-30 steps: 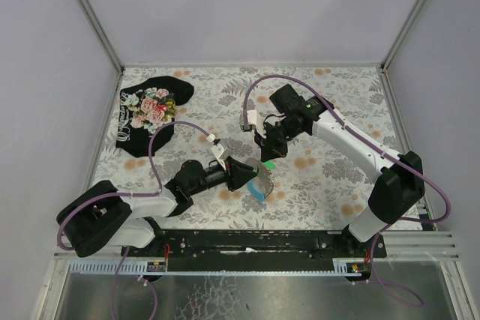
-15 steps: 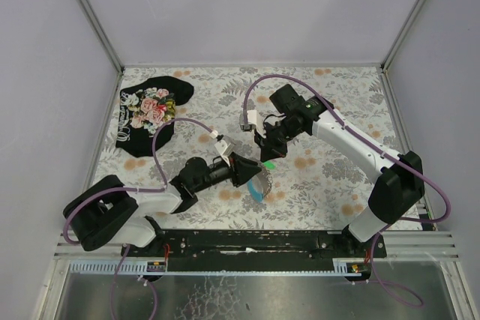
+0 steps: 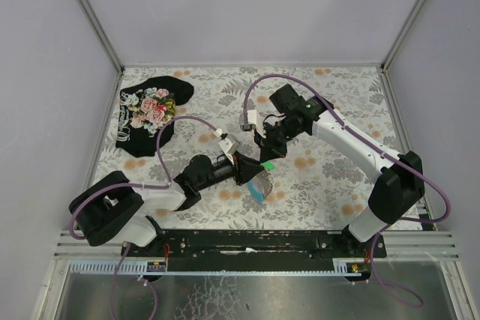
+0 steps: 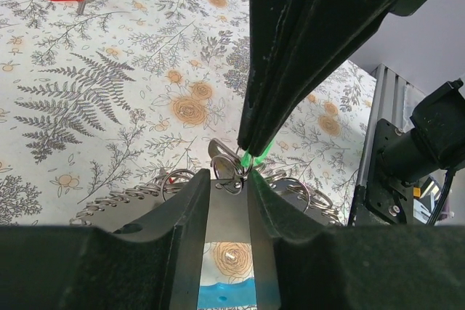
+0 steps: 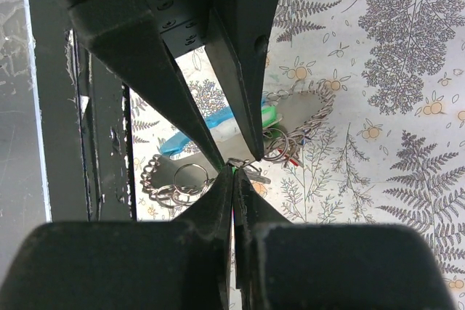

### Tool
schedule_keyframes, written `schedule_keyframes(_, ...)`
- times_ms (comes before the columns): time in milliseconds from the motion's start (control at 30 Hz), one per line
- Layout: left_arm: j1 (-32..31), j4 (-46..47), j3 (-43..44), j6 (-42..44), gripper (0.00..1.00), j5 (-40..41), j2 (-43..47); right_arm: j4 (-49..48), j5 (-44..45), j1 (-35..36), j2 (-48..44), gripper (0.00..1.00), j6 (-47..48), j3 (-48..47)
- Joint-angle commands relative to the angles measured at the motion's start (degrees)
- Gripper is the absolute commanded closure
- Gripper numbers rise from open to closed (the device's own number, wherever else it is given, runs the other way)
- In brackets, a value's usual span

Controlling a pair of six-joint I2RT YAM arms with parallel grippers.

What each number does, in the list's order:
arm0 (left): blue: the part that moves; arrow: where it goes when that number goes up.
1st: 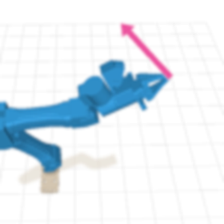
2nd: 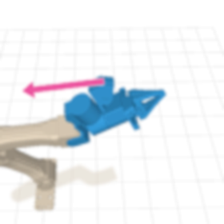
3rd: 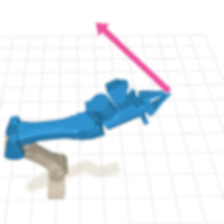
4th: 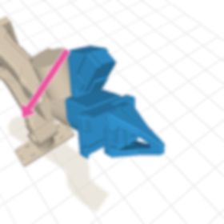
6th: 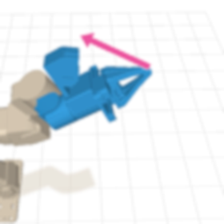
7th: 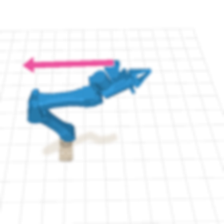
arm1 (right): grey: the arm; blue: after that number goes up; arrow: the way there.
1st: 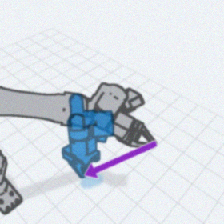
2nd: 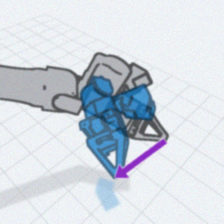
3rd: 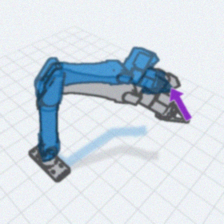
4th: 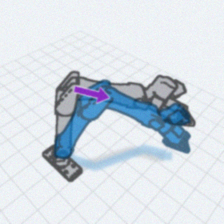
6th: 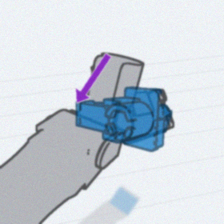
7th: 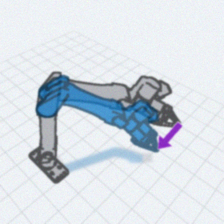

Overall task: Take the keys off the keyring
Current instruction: Remove the key from the keyring.

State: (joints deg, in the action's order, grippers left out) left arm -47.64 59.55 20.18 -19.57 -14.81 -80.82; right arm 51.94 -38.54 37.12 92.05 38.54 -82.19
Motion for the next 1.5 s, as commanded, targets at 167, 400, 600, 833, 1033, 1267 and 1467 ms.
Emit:
schedule_keyframes(167,-0.35,0.46,2.73,1.97,0.96,-1.69,-1.44,-1.15,-2.16,0.49,-0.65,1.0,-0.79,-0.23)
schedule_keyframes(400,-0.35,-1.41,2.23,3.13,1.0,-1.54,-0.15,-1.51,-0.61,-0.52,-1.07,1.0,-1.42,-0.36)
schedule_keyframes(600,-0.35,-3.36,1.78,4.58,1.0,-1.15,1.63,-2.25,-0.02,-3.43,-0.74,1.0,-2.36,0.32)
schedule_keyframes(833,-0.27,-2.72,1.77,4.71,1.0,-1.41,1.04,-3.36,0.4,-5.99,-1.09,1.0,-3.48,2.12)
schedule_keyframes(1033,-0.25,-0.15,0.84,4.78,1.0,-1.18,1.63,-4.2,-0.66,-6.9,-0.1,1.0,-4.18,4.13)
schedule_keyframes(1267,-0.3,3.86,-0.96,4.97,1.0,-0.21,1.98,-4.34,-6.39,-7.71,1.33,1.0,-5.42,5.79)
schedule_keyframes(1467,-0.35,6.45,-2.74,5.7,1.0,1.68,3.52,-4.16,-8.99,-7.92,2.8,1.0,-6.55,6.24)
